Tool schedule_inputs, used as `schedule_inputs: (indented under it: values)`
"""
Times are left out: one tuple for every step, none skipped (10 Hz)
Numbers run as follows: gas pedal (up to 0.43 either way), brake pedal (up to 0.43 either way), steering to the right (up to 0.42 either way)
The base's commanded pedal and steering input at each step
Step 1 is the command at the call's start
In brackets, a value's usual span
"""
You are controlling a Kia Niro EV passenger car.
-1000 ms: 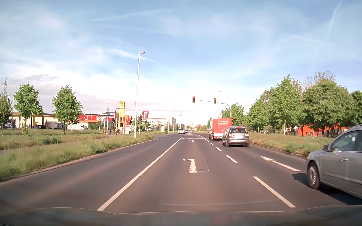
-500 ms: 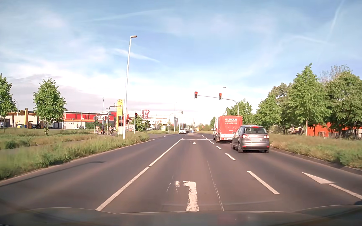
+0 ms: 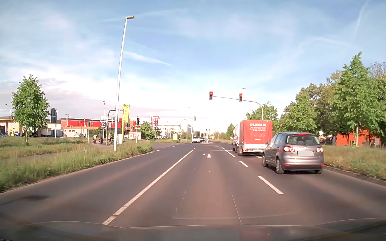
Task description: Follow the waypoints while adhering to traffic rules and regulations
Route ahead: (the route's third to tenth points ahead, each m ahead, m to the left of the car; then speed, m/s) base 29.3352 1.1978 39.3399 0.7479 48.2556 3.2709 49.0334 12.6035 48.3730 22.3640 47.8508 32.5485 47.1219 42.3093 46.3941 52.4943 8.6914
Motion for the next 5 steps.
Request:
schedule_inputs:
  values:
    - [0.000, 0.268, -0.007]
    - [0.000, 0.268, -0.006]
    - [0.000, 0.268, -0.006]
    - [0.000, 0.268, -0.004]
    - [0.000, 0.268, -0.003]
